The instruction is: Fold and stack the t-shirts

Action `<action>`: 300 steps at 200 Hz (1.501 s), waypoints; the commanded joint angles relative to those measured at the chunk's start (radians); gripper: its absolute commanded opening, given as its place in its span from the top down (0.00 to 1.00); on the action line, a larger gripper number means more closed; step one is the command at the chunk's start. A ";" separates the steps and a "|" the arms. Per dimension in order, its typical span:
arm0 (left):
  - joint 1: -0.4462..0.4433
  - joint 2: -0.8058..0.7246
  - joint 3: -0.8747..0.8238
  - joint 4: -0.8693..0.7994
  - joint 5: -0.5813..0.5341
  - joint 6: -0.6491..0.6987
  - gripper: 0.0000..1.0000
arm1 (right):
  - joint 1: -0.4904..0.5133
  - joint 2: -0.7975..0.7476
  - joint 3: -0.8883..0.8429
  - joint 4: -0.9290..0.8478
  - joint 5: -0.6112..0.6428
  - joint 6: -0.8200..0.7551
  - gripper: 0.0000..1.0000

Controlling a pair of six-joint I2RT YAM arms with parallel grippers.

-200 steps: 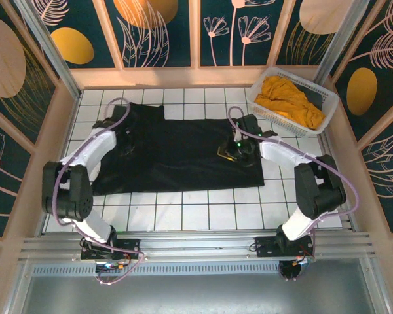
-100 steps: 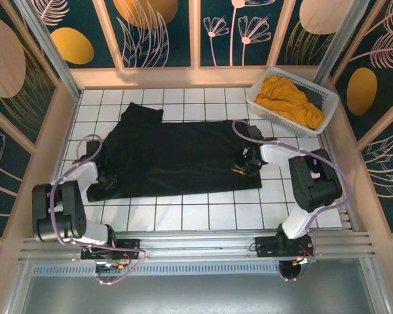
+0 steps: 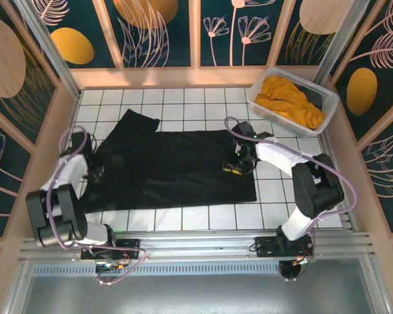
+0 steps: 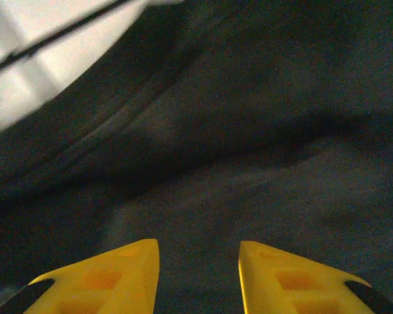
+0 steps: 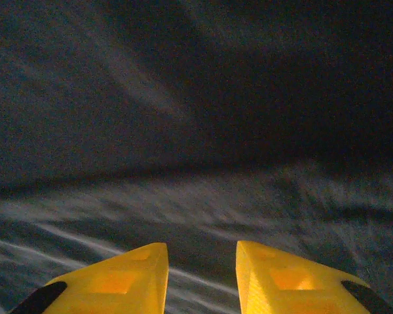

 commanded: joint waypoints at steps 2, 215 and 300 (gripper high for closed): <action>-0.090 0.181 0.274 -0.015 -0.024 0.092 0.58 | -0.054 -0.024 0.100 0.098 0.009 -0.001 0.64; -0.252 1.216 1.474 -0.069 -0.370 0.306 0.41 | -0.164 0.093 0.264 0.184 -0.009 0.048 0.63; -0.309 1.273 1.489 -0.267 -0.341 0.341 0.48 | -0.164 0.129 0.263 0.199 0.011 0.067 0.63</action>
